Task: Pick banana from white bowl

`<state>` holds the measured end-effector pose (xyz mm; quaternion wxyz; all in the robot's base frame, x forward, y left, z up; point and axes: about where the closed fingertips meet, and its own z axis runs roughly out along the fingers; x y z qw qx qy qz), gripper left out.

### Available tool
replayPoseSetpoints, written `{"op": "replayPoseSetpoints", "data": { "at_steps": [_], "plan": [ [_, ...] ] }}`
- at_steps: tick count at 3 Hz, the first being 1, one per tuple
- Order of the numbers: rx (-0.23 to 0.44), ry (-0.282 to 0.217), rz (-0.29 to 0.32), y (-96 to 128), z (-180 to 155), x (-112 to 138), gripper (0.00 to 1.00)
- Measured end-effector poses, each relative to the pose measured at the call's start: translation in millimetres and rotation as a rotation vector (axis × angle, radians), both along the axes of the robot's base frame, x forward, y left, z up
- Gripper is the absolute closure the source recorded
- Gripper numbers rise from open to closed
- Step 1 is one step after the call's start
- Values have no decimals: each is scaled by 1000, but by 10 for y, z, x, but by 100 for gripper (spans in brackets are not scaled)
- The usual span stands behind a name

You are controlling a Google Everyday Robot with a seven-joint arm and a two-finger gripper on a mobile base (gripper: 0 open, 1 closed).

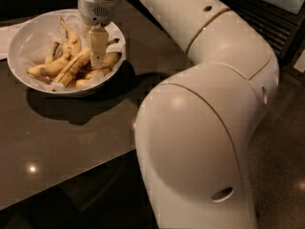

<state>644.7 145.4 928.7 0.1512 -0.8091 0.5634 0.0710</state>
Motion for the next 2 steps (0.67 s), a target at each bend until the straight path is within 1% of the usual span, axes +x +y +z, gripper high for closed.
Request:
{"op": "replayPoseSetpoints", "data": {
  "at_steps": [2],
  "plan": [
    [-15,25,-12,-25,-141,92,29]
  ]
}}
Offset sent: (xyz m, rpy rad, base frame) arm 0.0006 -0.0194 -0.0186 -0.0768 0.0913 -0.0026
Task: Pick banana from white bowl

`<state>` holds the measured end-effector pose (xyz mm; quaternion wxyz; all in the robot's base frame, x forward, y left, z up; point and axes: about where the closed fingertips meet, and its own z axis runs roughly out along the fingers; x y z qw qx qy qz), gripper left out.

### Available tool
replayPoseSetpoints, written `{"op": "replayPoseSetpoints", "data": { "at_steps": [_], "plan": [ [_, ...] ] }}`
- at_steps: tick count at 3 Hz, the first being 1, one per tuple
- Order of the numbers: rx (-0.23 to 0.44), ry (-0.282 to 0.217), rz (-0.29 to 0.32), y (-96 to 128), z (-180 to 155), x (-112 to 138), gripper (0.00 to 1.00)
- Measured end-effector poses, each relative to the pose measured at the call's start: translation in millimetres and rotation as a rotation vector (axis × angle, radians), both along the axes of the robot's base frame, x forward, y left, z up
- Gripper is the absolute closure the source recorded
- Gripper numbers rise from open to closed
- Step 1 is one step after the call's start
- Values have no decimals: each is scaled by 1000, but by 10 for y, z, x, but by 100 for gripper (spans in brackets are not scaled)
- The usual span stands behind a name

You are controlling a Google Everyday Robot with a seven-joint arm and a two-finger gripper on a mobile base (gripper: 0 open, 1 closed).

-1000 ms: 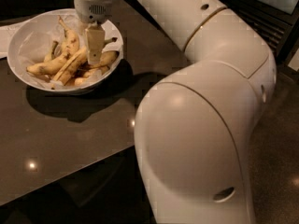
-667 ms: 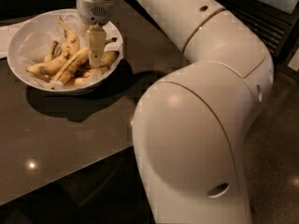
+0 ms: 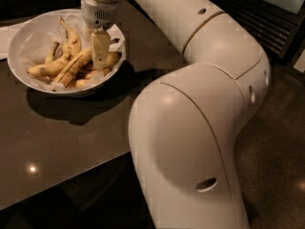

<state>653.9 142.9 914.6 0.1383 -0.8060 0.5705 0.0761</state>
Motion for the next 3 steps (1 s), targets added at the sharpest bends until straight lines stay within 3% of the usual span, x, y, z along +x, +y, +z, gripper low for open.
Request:
{"op": "replayPoseSetpoints", "data": {
  "at_steps": [2,3],
  "plan": [
    [-10,11,18,91,-70,84,30],
    [4,19,20,112,-102,116,48]
  ]
}}
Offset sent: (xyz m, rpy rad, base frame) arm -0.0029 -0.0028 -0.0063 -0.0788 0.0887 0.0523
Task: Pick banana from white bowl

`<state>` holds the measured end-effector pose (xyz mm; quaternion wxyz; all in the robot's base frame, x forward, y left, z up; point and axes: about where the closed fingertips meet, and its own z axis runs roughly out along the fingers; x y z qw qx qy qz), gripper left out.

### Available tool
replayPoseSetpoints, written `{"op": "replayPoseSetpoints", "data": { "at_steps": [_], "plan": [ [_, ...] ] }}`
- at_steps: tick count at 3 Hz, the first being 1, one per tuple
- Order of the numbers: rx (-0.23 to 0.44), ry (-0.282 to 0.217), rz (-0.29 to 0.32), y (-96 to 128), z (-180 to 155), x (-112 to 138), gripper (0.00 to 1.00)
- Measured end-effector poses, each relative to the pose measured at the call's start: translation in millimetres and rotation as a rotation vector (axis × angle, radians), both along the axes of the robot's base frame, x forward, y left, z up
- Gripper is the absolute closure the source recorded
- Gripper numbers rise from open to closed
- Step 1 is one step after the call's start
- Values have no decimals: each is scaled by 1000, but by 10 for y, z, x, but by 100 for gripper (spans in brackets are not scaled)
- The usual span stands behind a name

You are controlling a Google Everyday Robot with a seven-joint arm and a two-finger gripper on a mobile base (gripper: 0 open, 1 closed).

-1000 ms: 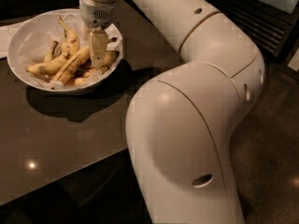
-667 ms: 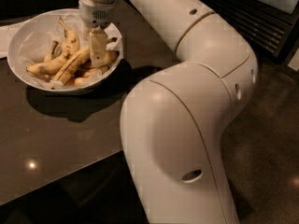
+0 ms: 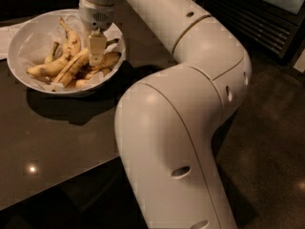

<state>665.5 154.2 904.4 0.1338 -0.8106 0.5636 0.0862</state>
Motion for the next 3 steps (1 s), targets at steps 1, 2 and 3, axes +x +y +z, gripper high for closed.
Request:
{"op": "replayPoseSetpoints", "data": {
  "at_steps": [1,2,3],
  "plan": [
    [0,0,0,1,-1,1,71],
    [0,0,0,1,-1,1,95],
    [26,-29,-8,56,31,50,100]
  ]
}}
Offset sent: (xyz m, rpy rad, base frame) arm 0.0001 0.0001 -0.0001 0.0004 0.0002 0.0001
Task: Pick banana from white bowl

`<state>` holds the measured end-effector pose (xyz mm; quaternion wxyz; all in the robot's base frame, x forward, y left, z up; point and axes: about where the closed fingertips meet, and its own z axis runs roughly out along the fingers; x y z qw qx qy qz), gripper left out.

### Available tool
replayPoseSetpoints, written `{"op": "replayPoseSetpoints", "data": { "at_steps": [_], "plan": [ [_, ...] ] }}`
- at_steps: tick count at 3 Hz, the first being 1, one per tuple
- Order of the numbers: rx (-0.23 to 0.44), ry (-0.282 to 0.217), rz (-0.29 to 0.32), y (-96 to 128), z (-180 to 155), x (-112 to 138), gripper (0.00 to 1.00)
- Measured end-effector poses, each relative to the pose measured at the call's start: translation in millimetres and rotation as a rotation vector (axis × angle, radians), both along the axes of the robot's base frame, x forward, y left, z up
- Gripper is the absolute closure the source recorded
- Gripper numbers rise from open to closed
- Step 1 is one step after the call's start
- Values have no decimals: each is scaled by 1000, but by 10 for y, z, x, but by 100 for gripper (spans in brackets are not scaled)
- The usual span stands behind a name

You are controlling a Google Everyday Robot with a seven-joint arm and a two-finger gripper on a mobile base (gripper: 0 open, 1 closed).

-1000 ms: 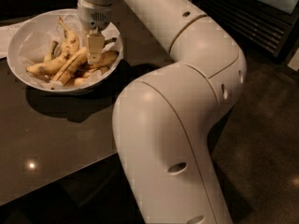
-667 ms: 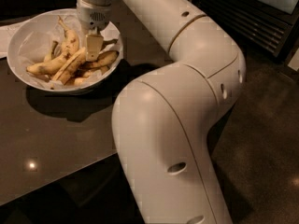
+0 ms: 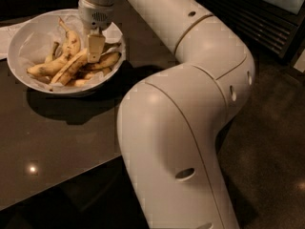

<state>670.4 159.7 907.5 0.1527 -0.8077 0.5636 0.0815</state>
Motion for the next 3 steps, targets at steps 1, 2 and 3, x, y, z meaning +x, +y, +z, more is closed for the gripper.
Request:
{"op": "replayPoseSetpoints", "data": {
  "at_steps": [1,2,3],
  "plan": [
    [42,-78,-21,-34,241,-77,100],
    [89,-143,-13,-104,565,-311,100],
    [145,-195,-6,-236,818,-556,100]
  ]
}}
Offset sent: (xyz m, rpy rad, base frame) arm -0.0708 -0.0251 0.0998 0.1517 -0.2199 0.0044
